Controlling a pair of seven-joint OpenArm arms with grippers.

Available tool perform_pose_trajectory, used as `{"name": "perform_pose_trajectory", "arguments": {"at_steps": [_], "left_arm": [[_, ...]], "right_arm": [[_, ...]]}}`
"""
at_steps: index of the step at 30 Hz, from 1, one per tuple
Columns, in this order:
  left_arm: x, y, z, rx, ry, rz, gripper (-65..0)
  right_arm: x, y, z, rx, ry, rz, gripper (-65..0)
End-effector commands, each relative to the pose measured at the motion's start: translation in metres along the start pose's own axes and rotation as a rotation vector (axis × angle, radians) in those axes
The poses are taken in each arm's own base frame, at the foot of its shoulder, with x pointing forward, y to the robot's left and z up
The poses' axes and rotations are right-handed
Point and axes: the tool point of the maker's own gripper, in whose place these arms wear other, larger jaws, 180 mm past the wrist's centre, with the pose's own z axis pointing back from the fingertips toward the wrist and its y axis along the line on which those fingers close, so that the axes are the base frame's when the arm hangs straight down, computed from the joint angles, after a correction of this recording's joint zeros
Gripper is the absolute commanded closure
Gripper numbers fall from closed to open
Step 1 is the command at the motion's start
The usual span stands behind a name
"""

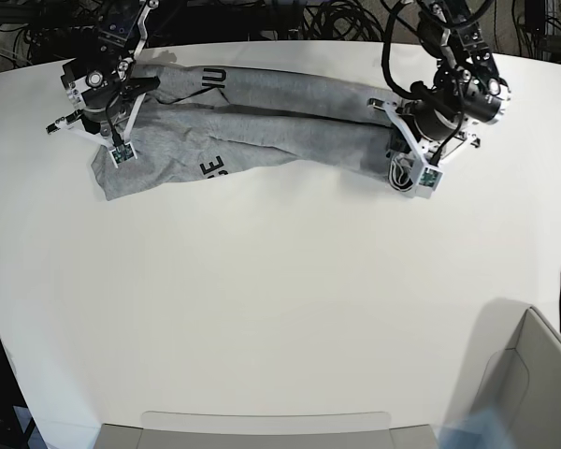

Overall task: Fold the T-shirt properly
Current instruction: 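Carry the strip end with the left gripper toward the right gripper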

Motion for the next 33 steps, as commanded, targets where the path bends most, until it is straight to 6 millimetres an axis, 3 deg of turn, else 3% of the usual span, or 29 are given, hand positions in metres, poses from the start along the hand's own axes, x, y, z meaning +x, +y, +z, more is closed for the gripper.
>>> {"name": "perform_pose_trajectory", "arguments": {"at_steps": [1, 11, 19, 33], "left_arm": [[0.014, -0.008, 0.002, -0.017, -0.045, -0.019, 0.0], [0.017, -0.075, -0.009, -0.175, -0.042, -0.090, 0.0], [0.024, -0.117, -0.010, -0.272, -0.051, -0.183, 0.0], [0.032, -0.140, -0.011, -0.323, -0.059, -0.291, 0.0]], "right_arm": [[0.003, -0.005, 0.003, -0.016, -0.010, 0.017, 0.0], [-0.007, 0.009, -0.011, 0.038, 0.033, 0.026, 0.0], [-0.003, 0.005, -0.011, 0.031, 0.024, 0.018, 0.0], [0.000, 0.005, -0.011, 0.030, 0.018, 0.019, 0.0]]}}
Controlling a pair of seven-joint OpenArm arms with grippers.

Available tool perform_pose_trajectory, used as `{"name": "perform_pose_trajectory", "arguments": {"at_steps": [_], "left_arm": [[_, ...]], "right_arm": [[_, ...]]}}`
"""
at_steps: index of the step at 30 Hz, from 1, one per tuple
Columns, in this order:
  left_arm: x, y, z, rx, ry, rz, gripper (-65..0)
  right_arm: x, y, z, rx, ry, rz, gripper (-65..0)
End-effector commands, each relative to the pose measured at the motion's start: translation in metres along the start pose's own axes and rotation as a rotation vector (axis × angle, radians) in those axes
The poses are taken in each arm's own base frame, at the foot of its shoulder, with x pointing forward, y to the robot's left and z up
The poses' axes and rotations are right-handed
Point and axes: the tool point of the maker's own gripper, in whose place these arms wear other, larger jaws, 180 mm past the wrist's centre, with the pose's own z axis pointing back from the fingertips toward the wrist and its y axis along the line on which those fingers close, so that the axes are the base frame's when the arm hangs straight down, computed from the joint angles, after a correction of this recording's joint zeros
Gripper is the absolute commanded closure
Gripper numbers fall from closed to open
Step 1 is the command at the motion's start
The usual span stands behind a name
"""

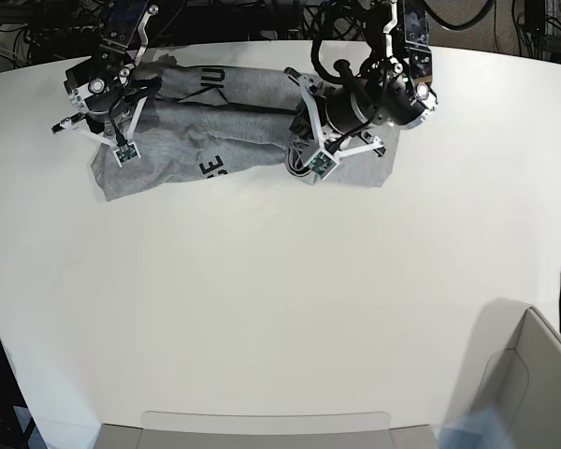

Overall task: Fold the T-shirt properly
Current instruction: 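Carry the strip end with the left gripper toward the right gripper, then lay the folded end down and release the right gripper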

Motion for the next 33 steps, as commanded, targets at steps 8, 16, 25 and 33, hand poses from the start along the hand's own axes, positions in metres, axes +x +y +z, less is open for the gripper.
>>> {"name": "perform_pose_trajectory", "arguments": {"at_steps": [8, 16, 25, 33], "left_arm": [[0.022, -0.012, -0.001, -0.032, -0.041, -0.104, 0.0], [0.011, -0.012, -0.001, -0.036, 0.001, -0.168, 0.0], [0.006, -0.019, -0.004, -0.054, 0.025, -0.208, 0.0], [0.007, -0.019, -0.002, -0.052, 0.019, -0.212, -20.7]], "right_arm": [[0.004, -0.004, 0.003, -0.010, -0.014, 0.015, 0.0], [0.003, -0.005, 0.003, -0.013, -0.012, 0.016, 0.0], [0.004, -0.003, 0.003, -0.009, -0.014, 0.015, 0.0], [0.003, -0.006, 0.003, -0.014, -0.012, 0.015, 0.0]]}}
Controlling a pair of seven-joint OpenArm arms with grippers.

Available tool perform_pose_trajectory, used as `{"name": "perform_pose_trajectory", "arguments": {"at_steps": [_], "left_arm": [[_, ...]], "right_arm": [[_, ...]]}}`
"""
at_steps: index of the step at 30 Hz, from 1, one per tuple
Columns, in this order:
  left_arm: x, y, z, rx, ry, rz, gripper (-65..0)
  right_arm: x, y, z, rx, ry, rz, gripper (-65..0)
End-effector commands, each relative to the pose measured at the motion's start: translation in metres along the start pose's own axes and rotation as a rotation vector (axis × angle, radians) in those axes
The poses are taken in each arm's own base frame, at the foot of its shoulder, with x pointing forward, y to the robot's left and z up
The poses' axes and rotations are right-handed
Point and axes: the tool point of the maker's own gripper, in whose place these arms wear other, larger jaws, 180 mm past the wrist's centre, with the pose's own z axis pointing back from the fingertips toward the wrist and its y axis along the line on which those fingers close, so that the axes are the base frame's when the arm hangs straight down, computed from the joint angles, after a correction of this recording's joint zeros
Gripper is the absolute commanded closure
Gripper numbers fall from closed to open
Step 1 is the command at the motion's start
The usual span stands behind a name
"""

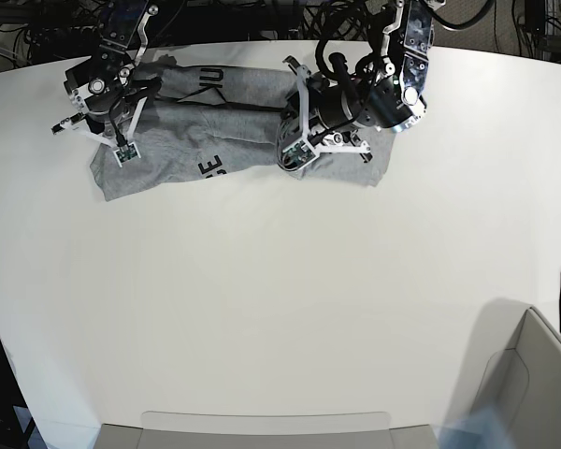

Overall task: Fold the T-shirt properly
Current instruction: 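Lay the folded end down and release the right gripper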

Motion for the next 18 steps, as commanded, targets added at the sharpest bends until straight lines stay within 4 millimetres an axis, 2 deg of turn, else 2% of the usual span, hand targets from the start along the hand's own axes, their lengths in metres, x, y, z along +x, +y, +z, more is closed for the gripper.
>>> {"name": "perform_pose_trajectory", "arguments": {"at_steps": [1, 6, 13, 18], "left_arm": [[0.014, -0.002, 0.005, -0.003, -0.051, -0.012, -22.3], [0.010, 0.000, 0.005, 0.002, -0.043, -0.004, -22.6], [-0.027, 0.075, 0.034, 0.197, -0.023, 0.181, -22.6], [-0.047, 0.104, 0.052, 0.287, -0.021, 0.277, -22.6]], "right_arm": [[0.003, -0.005, 0.003, -0.013, -0.012, 0.012, 0.0], [0.003, -0.005, 0.003, -0.013, -0.012, 0.012, 0.0], [0.002, -0.006, 0.003, -0.014, -0.010, 0.010, 0.0], [0.004, -0.004, 0.003, -0.010, -0.013, 0.012, 0.0]]}}
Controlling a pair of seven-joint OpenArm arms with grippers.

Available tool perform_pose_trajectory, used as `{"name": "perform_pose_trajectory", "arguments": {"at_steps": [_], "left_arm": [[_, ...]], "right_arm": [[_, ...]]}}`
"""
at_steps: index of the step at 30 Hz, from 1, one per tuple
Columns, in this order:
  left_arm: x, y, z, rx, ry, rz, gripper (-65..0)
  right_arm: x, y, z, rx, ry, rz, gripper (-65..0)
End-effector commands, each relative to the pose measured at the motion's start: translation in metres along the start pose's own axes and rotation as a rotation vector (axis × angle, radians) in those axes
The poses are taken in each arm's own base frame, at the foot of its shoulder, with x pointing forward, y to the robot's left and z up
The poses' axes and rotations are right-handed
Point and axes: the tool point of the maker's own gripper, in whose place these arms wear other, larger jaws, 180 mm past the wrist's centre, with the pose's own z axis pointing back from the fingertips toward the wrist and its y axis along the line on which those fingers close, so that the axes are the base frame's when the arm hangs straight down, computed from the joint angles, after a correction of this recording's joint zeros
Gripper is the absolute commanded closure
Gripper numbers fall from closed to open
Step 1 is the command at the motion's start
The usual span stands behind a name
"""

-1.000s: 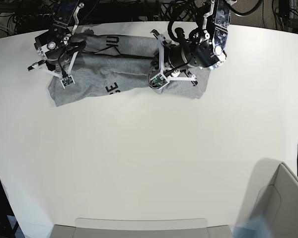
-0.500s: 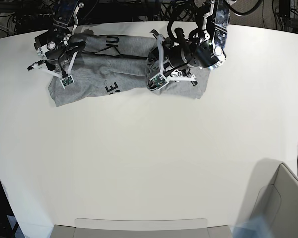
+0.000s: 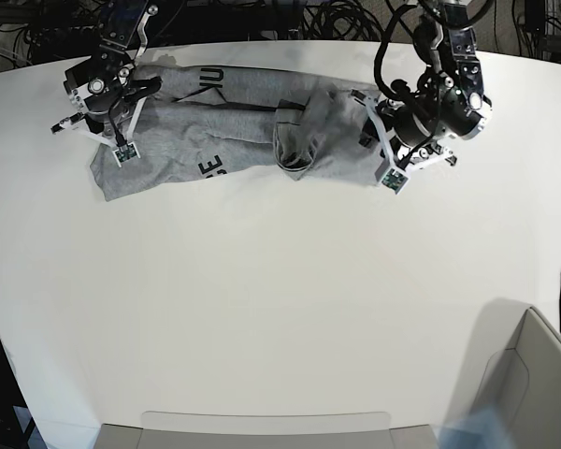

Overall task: Fold the T-shirt properly
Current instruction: 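Lay the folded end down and release the right gripper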

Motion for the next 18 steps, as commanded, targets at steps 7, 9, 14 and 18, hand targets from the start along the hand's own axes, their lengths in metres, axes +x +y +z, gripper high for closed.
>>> {"name": "perform_pose_trajectory", "arguments": {"at_steps": [7, 9, 14, 18], "left_arm": [[0.005, 0.008, 0.005, 0.021, -0.027, -0.001, -22.6], [0.007, 0.001, 0.003, 0.004, -0.028, -0.017, -22.5], [0.018, -0.029, -0.004, -0.067, -0.034, -0.096, -16.5], [0.009, -0.051, -0.020, -0.137, 0.021, -0.141, -12.0]], "right_arm": [[0.005, -0.003, 0.003, -0.008, -0.015, 0.013, 0.0], [0.005, -0.002, 0.003, -0.007, -0.014, 0.012, 0.0], [0.005, -0.002, 0.003, -0.007, -0.014, 0.012, 0.0], [0.009, 0.002, -0.003, 0.015, -0.015, 0.012, 0.0]]}}
